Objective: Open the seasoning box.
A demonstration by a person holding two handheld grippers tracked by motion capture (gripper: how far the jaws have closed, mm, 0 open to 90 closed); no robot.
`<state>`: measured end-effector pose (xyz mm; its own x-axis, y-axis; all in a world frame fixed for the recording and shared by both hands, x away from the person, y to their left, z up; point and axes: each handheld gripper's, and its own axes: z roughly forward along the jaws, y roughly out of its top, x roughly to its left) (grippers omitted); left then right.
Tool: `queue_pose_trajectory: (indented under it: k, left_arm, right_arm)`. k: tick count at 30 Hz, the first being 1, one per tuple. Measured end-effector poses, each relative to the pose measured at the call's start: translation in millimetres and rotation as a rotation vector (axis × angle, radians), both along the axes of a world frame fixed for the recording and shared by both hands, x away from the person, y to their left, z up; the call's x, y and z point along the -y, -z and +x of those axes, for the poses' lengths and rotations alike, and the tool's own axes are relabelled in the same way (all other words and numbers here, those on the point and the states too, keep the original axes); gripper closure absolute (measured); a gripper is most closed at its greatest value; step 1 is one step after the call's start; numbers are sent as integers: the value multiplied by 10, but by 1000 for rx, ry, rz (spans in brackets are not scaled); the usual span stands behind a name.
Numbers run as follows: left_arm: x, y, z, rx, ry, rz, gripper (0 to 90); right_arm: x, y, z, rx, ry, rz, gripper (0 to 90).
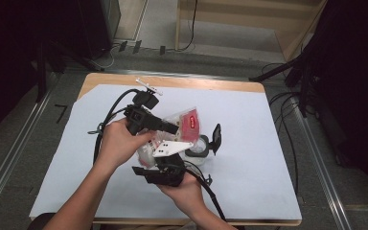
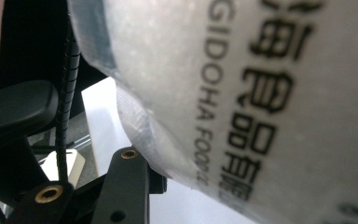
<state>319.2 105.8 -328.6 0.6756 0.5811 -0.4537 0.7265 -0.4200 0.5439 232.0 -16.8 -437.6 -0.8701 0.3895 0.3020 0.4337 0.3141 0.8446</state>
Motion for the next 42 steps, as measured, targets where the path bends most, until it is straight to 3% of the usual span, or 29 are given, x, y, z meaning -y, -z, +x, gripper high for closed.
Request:
queue_pose_trajectory:
  k: [14, 26, 42]
  left_arm:
    - [42, 10, -20, 51, 1, 11, 762]
    - [31, 31, -10, 44, 0, -13, 749]
    - [51, 33, -27, 57, -6, -14, 743]
  right_arm:
    - [1, -11, 0, -6, 3, 3, 643]
    - [5, -18, 3, -16, 4, 4, 643]
    - [11, -21, 5, -12, 3, -4, 641]
